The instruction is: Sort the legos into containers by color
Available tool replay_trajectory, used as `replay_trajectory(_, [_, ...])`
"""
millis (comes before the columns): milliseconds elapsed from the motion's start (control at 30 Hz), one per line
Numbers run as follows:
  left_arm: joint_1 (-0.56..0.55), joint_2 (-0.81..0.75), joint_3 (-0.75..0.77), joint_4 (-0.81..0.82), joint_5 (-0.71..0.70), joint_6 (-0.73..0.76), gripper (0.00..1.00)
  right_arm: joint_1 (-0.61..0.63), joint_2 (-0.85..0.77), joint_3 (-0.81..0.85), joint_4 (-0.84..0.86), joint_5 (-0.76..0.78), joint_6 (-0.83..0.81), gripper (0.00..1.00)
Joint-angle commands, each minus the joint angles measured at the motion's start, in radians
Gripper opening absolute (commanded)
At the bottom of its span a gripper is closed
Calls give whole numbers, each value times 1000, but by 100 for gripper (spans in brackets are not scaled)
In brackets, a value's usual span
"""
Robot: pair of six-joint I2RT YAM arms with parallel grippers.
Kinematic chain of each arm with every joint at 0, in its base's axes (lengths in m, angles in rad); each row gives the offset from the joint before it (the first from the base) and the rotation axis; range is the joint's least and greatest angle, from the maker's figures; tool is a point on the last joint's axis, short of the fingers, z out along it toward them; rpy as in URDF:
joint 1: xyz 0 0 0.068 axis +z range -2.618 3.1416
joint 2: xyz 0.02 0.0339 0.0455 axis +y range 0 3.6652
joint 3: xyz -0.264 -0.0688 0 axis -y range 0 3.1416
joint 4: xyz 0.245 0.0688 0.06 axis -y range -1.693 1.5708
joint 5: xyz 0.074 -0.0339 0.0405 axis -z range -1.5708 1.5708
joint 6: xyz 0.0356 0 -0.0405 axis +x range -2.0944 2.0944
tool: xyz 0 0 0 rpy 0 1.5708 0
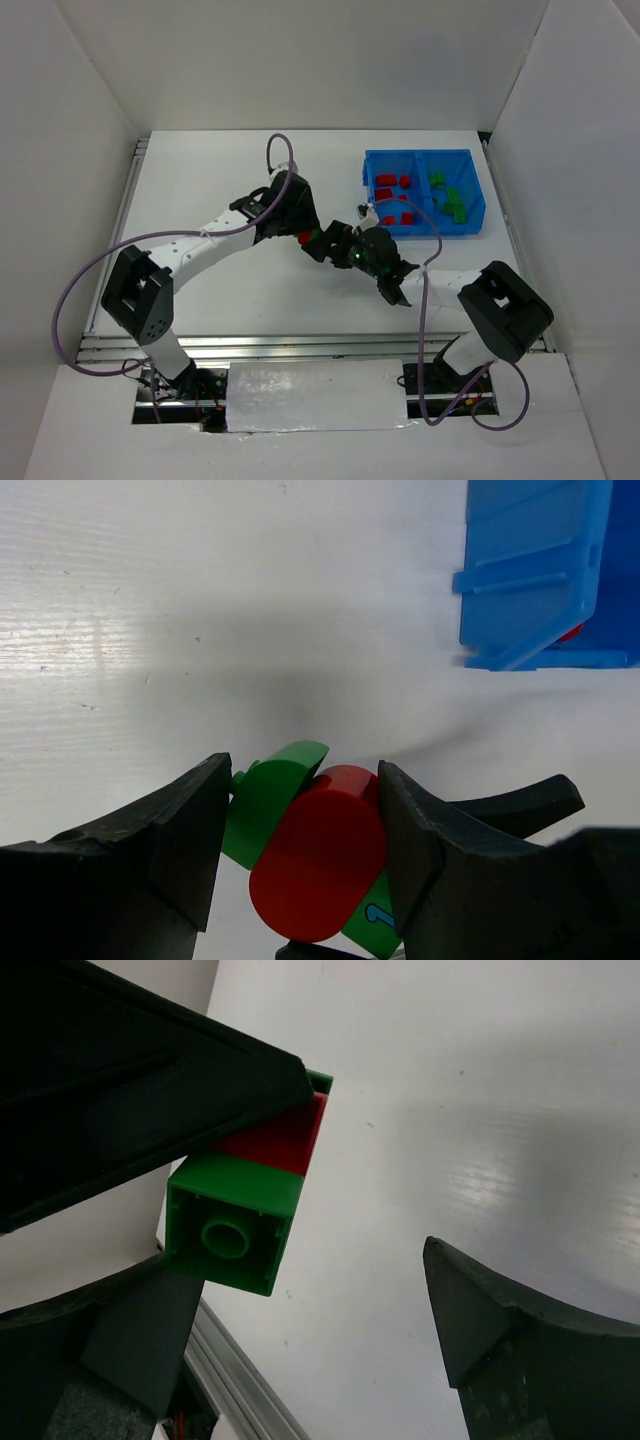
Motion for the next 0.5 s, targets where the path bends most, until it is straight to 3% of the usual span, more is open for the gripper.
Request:
replay_trajectory(0, [-16, -48, -26, 5, 22, -56, 0, 13, 22, 53, 111, 55, -34, 94])
replay_trajectory(300, [-25, -68, -53, 4, -7, -84, 0, 31, 2, 31, 229, 28, -43, 86])
replay_trajectory(400, [-25, -84, -58, 13, 14, -84, 0, 44, 5, 56, 173, 76, -46, 75])
replay_trajectory(467, [-27, -92, -61, 22, 34, -84, 0, 44, 28, 67, 175, 78, -44, 61])
